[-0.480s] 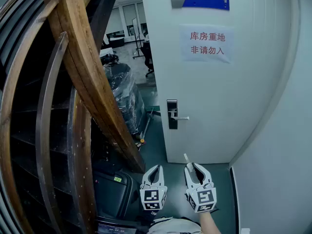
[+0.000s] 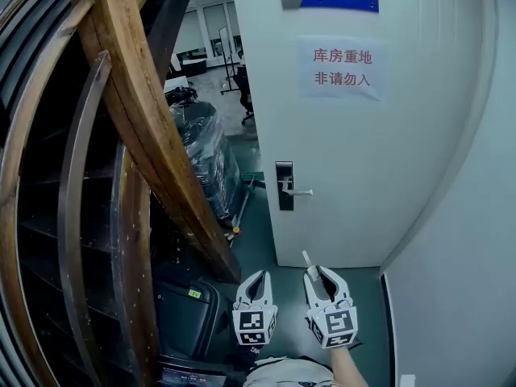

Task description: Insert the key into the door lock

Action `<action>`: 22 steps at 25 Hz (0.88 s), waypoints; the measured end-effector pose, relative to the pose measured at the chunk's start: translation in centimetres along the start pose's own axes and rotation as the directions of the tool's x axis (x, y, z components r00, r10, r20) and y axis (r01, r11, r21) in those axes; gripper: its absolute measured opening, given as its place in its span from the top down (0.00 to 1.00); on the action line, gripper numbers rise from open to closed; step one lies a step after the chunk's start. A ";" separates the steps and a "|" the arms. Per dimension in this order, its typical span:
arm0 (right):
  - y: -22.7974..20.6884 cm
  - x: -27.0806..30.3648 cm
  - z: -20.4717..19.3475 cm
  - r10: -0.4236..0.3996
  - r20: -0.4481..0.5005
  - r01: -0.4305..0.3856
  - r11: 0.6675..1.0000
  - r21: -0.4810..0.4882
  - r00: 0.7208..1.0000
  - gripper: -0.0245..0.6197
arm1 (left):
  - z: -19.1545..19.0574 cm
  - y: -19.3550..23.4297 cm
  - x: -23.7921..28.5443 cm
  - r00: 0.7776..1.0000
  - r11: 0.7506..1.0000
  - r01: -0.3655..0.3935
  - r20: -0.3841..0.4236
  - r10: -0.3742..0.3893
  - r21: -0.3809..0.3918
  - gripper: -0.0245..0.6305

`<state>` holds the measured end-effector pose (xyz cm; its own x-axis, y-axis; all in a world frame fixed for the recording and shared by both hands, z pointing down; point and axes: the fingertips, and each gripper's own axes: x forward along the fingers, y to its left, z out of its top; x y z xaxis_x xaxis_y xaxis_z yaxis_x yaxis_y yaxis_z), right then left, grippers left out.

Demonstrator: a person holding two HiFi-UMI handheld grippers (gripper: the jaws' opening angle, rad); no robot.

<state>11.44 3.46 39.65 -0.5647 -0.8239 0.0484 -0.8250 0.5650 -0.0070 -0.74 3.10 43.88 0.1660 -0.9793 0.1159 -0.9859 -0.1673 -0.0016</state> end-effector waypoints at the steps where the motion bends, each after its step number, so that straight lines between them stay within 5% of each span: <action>1: -0.1 -0.1 0.0 0.002 0.001 -0.002 1.000 -0.001 1.000 0.78 | 0.0 -0.2 0.0 1.000 1.000 0.001 0.000 -0.001 -0.001 0.96; 11: -1.2 0.9 -2.6 0.034 -0.038 -0.032 0.998 0.051 0.999 0.78 | -1.3 0.0 0.4 0.999 0.998 -0.052 -0.015 0.052 -0.024 0.96; 22: -2.3 9.3 -7.9 0.009 -0.157 0.003 0.997 0.081 0.988 0.78 | -3.7 4.0 4.7 0.995 0.997 -0.069 -0.072 0.066 -0.040 0.96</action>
<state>8.31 -5.14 48.01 -0.5621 -0.8014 0.2044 -0.8259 0.5569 -0.0875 -3.99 -1.77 48.14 0.0989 -0.9773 0.1872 -0.9950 -0.0949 0.0300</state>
